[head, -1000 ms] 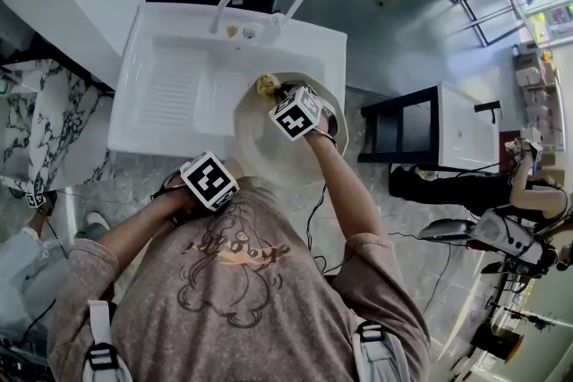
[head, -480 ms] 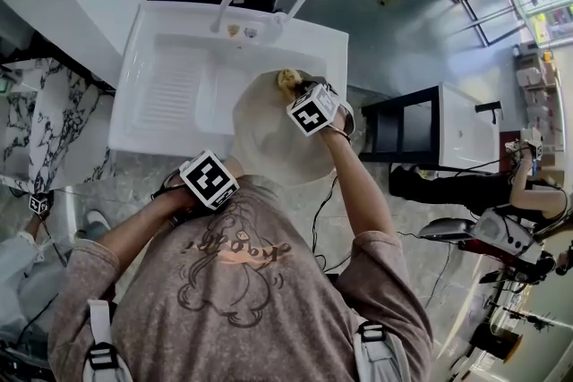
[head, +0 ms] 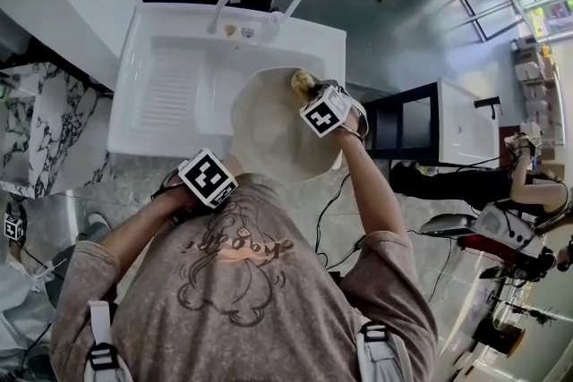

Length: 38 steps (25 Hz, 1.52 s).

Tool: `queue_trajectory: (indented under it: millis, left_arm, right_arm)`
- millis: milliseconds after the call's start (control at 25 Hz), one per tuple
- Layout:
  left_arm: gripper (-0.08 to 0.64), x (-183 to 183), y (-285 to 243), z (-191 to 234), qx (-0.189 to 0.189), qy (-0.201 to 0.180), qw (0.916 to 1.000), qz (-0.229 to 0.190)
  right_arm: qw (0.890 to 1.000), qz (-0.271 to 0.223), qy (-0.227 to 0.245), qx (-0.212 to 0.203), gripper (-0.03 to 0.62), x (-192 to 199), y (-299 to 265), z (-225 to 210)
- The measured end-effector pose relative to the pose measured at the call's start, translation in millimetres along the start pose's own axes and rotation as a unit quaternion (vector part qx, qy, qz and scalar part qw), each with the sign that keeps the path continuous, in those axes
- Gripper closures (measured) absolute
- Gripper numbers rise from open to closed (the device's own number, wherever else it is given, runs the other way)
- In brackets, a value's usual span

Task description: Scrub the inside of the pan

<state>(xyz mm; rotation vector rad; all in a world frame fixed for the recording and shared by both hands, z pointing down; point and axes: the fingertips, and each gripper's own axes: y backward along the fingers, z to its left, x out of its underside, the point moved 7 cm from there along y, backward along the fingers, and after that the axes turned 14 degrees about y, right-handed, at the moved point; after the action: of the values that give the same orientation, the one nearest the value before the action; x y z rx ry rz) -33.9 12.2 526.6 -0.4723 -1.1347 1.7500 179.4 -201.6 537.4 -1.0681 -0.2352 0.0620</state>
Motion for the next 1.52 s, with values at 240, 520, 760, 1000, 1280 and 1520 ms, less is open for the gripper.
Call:
queue_trajectory:
  millis: [240, 520, 760, 1000, 1280, 1520]
  left_arm:
    - [0.402, -2, 1, 1, 0.003, 0.005, 1.0, -0.001]
    - [0.402, -4, 1, 2, 0.004, 0.001, 1.0, 0.003]
    - [0.402, -6, 0, 5, 0.007, 0.004, 0.9999, 0.007]
    - [0.402, -6, 0, 6, 0.006, 0.004, 1.0, 0.006]
    - [0.402, -11, -3, 3, 0.008, 0.01, 0.9999, 0.007]
    - [0.4, -12, -4, 2, 0.008, 0.01, 0.9999, 0.011]
  right_arm:
    - [0.999, 0.019, 0.011, -0.027, 0.545, 16, 7, 3]
    - [0.998, 0.028, 0.026, -0.059, 0.545, 33, 18, 13]
    - [0.994, 0.039, 0.041, -0.089, 0.545, 41, 24, 23]
    - [0.99, 0.036, 0.049, -0.124, 0.545, 48, 37, 42]
    - [0.982, 0.041, 0.08, -0.165, 0.545, 55, 49, 71]
    - [0.973, 0.033, 0.105, -0.203, 0.545, 47, 55, 98]
